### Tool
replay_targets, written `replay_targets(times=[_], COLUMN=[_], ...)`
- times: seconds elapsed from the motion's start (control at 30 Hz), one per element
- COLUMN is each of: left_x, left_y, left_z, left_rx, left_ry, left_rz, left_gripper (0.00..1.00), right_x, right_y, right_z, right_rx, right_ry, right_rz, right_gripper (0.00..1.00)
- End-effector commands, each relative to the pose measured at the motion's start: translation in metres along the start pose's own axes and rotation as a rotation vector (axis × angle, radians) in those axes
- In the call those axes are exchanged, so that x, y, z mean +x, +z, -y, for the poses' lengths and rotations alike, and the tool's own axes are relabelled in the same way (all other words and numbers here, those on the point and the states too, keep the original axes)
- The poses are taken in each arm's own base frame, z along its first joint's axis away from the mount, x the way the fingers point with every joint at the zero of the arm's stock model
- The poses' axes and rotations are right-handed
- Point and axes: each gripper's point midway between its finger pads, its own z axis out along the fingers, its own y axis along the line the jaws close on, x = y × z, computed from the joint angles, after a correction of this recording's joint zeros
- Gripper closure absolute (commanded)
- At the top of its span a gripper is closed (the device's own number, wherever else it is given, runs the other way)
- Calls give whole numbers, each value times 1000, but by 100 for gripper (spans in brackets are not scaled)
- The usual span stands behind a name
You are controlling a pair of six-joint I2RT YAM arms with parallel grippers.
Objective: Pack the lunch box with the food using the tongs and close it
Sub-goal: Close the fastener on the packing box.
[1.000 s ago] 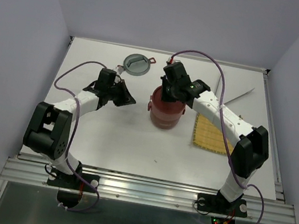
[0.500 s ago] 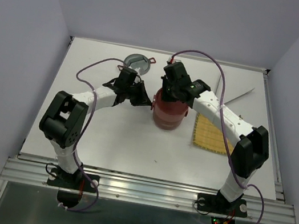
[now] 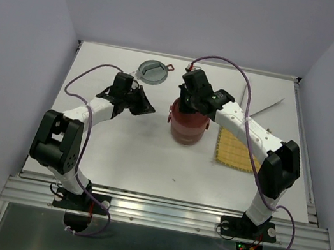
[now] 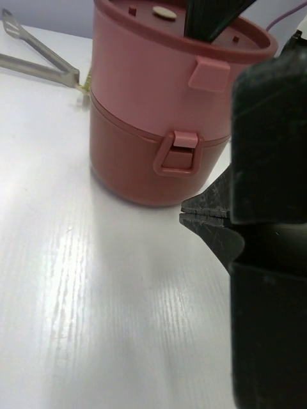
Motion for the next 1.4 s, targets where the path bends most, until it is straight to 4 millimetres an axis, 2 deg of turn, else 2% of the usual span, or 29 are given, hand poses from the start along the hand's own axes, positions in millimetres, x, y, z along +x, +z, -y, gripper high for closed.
replay_targets(times=[0.0, 0.1, 0.17, 0.27, 0.3, 0.37, 0.4, 0.47, 0.5, 0.57, 0.67, 0.7, 0.8, 0.87, 0.9, 1.03, 1.13, 1.23, 1.27, 1.3, 1.33, 1.37], left_x=[-17, -16, -13, -2, 6, 20, 29, 37, 34, 34, 27, 22, 14, 11, 10, 11, 11, 11, 8, 7, 7, 9], left_y=[-16, -11, -4, 15, 21, 36, 39, 41, 40, 40, 36, 31, 24, 17, 15, 13, 13, 12, 11, 11, 10, 9], left_z=[15, 17, 16, 27, 41, 55, 79, 106, 119, 119, 96, 95, 78, 76, 72, 66, 63, 61, 62, 62, 60, 56], left_rx=[46, 56, 55, 65, 87, 111, 156, 217, 240, 230, 182, 184, 153, 147, 134, 111, 102, 83, 78, 71, 59, 36], left_ry=[29, 24, 20, 30, 48, 47, 82, 129, 148, 149, 125, 123, 102, 105, 104, 104, 102, 97, 103, 105, 106, 100], left_rz=[65, 51, 37, 0, -24, -67, -85, -91, -80, -86, -73, -57, -37, -26, -21, -26, -27, -28, -20, -17, -17, -26], left_gripper=[100, 100, 100, 100, 100, 100, 100, 100, 100, 100, 100, 100, 100, 100, 100, 100, 100, 100, 100, 100, 100, 100], right_x=[83, 84, 84, 85, 85, 86, 86, 87, 88, 87, 85, 83, 71, 57, 40, -7, -35, -49, -40, -34, -20, -11], right_y=[16, 16, 15, 15, 14, 14, 14, 14, 13, 12, 10, 9, 1, -6, -17, -53, -80, -95, -89, -88, -84, -81], right_z=[22, 23, 24, 25, 25, 27, 26, 27, 27, 27, 26, 26, 26, 28, 28, 31, 49, 94, 127, 143, 172, 184], right_rx=[79, 84, 88, 93, 93, 98, 98, 100, 100, 97, 93, 96, 99, 119, 129, 162, 184, 241, 283, 301, 332, 341], right_ry=[-37, -37, -37, -31, -30, -26, -26, -22, -22, -18, -17, -12, 1, 16, 30, 72, 136, 208, 255, 276, 315, 330], right_rz=[-277, -276, -276, -277, -276, -275, -274, -276, -278, -274, -263, -254, -207, -147, -86, 85, 184, 219, 187, 169, 140, 120], right_gripper=[99, 99, 99, 99, 99, 99, 99, 99, 99, 99, 99, 99, 99, 99, 99, 99, 99, 99, 99, 99, 99, 99])
